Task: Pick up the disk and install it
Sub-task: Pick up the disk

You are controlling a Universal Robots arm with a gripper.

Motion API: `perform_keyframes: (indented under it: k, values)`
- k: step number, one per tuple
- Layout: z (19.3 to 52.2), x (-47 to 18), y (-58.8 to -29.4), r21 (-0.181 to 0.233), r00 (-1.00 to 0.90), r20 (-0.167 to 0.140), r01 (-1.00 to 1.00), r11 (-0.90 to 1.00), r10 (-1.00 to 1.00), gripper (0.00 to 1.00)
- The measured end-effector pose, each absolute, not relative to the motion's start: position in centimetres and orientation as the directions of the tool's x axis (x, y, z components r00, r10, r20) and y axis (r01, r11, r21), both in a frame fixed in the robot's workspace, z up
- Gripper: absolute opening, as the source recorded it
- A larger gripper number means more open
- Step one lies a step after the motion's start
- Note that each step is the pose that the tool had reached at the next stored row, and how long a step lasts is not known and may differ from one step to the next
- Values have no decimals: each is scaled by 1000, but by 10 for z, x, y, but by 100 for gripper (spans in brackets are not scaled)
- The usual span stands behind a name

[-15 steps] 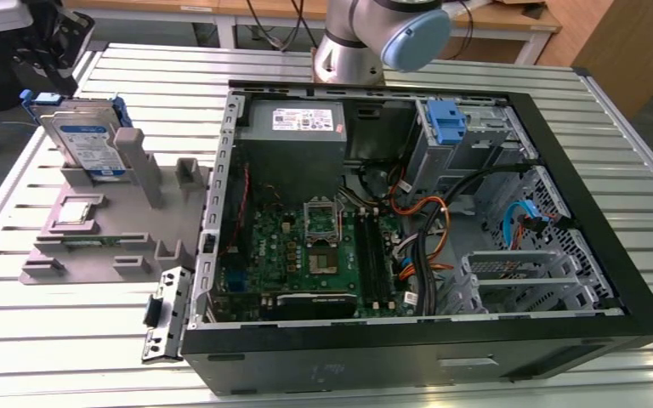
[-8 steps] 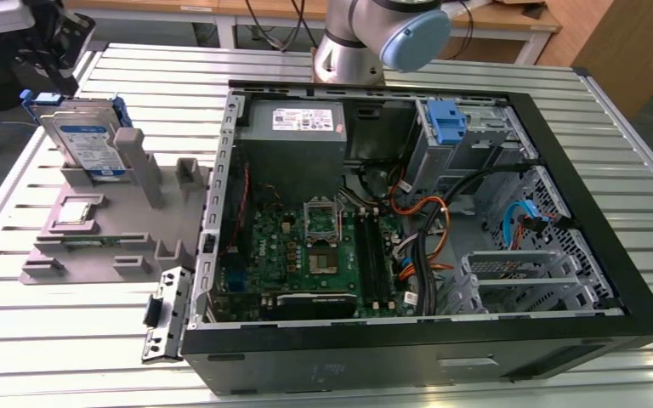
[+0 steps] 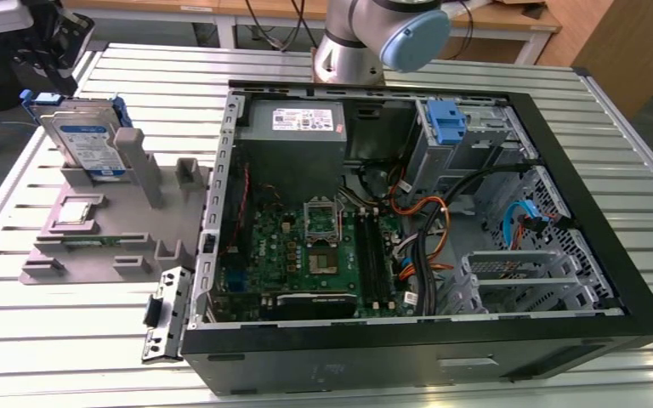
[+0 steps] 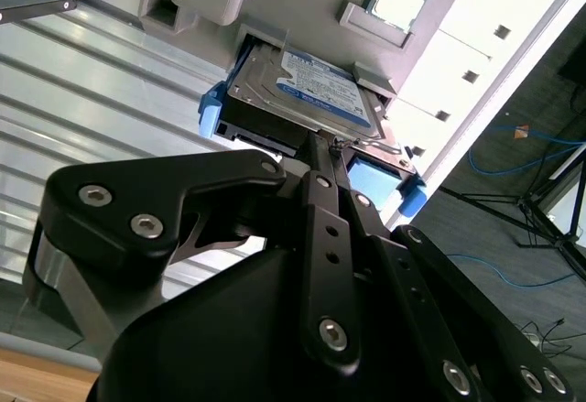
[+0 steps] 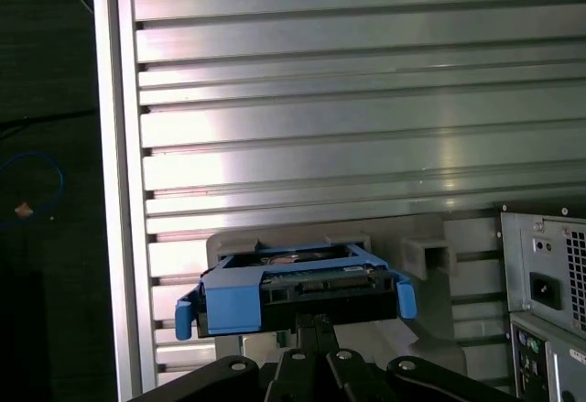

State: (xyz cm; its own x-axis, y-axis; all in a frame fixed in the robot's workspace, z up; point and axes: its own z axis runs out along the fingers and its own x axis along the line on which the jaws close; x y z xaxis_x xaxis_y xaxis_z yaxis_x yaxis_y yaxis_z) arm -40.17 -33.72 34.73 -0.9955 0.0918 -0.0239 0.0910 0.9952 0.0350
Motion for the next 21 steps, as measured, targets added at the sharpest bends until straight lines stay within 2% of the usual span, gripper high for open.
perform_keyframes:
  k: [21]
  values:
    - [347, -402, -337, 35, -999, -24, 38, 999, 39, 10]
